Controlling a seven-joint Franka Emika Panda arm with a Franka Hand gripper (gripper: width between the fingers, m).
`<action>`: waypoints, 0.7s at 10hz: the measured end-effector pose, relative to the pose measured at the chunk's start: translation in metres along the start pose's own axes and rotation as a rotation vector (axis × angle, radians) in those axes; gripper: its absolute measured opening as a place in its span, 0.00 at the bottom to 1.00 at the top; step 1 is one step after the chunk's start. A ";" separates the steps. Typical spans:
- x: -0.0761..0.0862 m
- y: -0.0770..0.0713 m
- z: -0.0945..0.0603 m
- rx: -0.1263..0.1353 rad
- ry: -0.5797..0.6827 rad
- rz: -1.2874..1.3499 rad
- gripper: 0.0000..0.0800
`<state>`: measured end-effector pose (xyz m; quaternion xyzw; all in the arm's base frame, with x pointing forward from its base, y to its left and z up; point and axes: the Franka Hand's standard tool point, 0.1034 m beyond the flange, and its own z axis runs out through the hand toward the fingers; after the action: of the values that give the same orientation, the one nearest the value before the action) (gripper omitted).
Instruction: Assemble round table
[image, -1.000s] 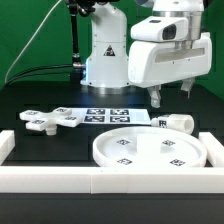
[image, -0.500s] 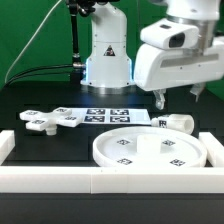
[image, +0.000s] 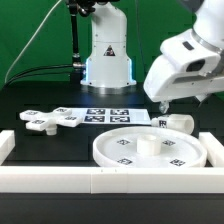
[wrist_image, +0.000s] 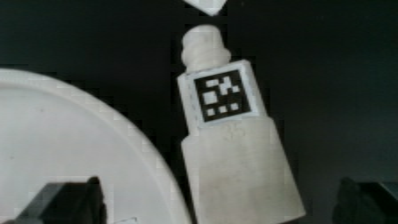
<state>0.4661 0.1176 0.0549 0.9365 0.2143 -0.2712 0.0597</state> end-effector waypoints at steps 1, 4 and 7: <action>-0.002 -0.003 0.005 -0.016 -0.075 0.030 0.81; 0.004 -0.007 0.015 -0.012 -0.240 0.037 0.81; 0.015 -0.008 0.028 -0.005 -0.247 0.031 0.81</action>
Offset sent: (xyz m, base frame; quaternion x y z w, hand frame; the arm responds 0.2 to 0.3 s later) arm 0.0095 -0.0087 -0.0098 -0.0319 -0.1750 0.0028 0.9840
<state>0.4603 0.1242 0.0235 0.8990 0.1917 -0.3829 0.0923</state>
